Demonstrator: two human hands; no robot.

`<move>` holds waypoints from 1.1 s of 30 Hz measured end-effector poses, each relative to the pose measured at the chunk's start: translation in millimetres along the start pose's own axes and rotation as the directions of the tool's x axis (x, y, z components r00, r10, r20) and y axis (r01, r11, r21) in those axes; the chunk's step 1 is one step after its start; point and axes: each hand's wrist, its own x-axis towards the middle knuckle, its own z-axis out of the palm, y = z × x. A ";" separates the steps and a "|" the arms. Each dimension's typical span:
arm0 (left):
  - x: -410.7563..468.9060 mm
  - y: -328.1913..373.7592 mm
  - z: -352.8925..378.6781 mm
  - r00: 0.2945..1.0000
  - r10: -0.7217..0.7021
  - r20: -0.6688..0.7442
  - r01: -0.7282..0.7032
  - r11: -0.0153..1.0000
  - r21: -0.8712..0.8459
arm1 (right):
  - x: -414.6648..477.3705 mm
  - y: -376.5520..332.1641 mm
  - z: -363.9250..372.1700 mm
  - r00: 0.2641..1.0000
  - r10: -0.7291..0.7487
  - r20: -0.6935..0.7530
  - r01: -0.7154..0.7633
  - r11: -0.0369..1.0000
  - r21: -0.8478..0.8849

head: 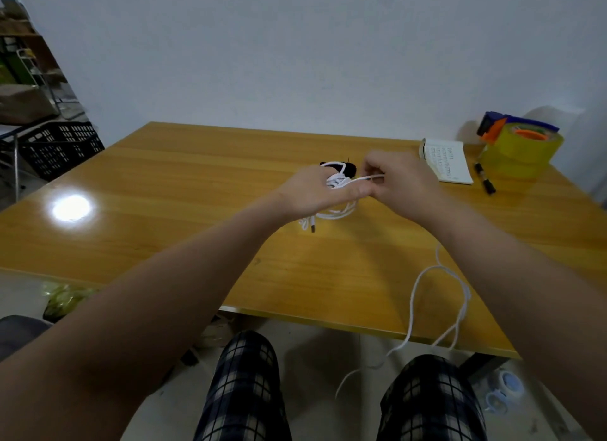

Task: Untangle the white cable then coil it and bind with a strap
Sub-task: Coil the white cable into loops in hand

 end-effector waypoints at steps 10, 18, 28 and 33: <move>-1.8 -9.2 -2.5 0.975 -0.191 -0.113 0.041 0.656 -0.754 | -6.8 24.2 18.3 0.976 0.214 0.027 -0.204 0.872 0.446; 0.6 -15.9 2.6 0.897 -0.386 -0.215 0.002 0.490 -0.872 | -11.7 18.0 46.0 0.954 0.295 0.052 -0.279 0.812 0.513; 1.7 -15.8 6.5 0.915 -0.386 -0.117 0.030 0.354 -0.935 | -15.4 23.2 73.6 0.885 0.456 0.092 -0.464 0.878 0.117; 4.9 -16.4 4.5 0.924 -0.371 -0.090 0.027 0.299 -0.954 | -21.6 10.5 71.0 0.944 0.301 0.139 -0.278 0.947 -0.160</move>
